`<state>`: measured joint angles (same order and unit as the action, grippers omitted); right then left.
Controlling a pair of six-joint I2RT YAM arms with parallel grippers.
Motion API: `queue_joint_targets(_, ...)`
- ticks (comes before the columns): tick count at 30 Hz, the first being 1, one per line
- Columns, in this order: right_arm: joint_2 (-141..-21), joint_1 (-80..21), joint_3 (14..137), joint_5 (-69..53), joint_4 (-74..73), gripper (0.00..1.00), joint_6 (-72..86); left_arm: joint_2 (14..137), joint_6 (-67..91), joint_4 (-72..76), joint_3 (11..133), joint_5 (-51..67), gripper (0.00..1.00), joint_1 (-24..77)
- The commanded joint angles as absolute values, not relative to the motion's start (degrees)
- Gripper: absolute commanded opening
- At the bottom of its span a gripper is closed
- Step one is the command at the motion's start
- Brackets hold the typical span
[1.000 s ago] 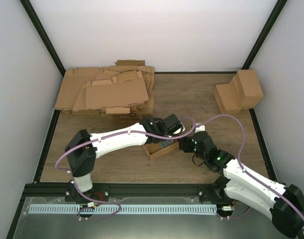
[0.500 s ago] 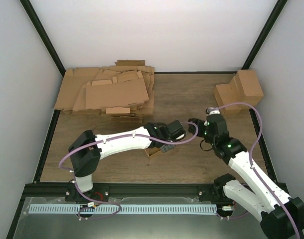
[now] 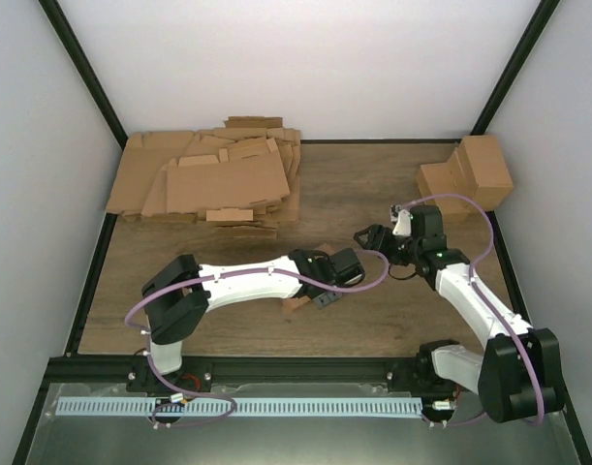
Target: Fold the paper box
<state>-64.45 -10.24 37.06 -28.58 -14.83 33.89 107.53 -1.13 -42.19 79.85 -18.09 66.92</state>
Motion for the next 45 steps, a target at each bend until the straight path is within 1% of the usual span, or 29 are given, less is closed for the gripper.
queue_joint_targets(1,-64.1,-9.8,36.2,-35.7,-10.4,0.66,33.1,108.5,0.0,-41.0,79.0,-17.0,0.52,67.2)
queue_joint_targets(3,-64.6,-9.9,35.2,-36.5,-9.7,0.66,32.7,108.6,0.1,-40.9,78.9,-16.2,0.60,67.2)
queue_joint_targets(5,-65.7,-9.8,34.1,-37.9,-8.7,0.64,32.4,108.6,0.3,-40.7,78.8,-15.2,0.64,67.2)
queue_joint_targets(11,-71.0,-9.9,32.2,-41.1,-5.7,0.58,31.0,109.4,1.4,-38.8,78.5,-11.2,0.64,67.2)
queue_joint_targets(20,-76.6,-10.9,28.5,-41.5,-1.9,0.57,28.7,111.6,4.0,-37.8,77.4,-11.9,0.65,66.8)
queue_joint_targets(27,-79.2,-12.5,27.2,-38.1,-0.1,0.52,28.3,108.6,6.1,-38.6,80.0,-10.9,0.79,66.3)
queue_joint_targets(30,-79.1,-12.8,27.1,-37.5,0.0,0.51,28.1,105.1,8.7,-40.2,82.4,-10.6,0.86,65.3)
queue_joint_targets(33,-76.4,-12.8,27.2,-36.3,-0.9,0.51,27.8,100.4,14.3,-40.6,81.2,-10.3,0.91,63.7)
queue_joint_targets(35,-74.4,-12.7,27.8,-34.7,-2.4,0.53,26.9,96.8,21.0,-41.9,78.6,-11.6,0.90,61.0)
queue_joint_targets(38,-71.9,-12.7,29.2,-31.4,-4.7,0.57,25.4,90.2,28.7,-40.4,70.3,-10.1,0.81,56.7)
queue_joint_targets(43,-70.0,-12.8,31.4,-28.6,-6.1,0.61,23.1,77.7,36.8,-35.3,57.7,-8.7,0.79,54.3)
queue_joint_targets(45,-70.5,-12.8,32.3,-28.8,-5.9,0.61,22.4,73.6,39.5,-33.2,53.5,-6.6,0.75,52.7)
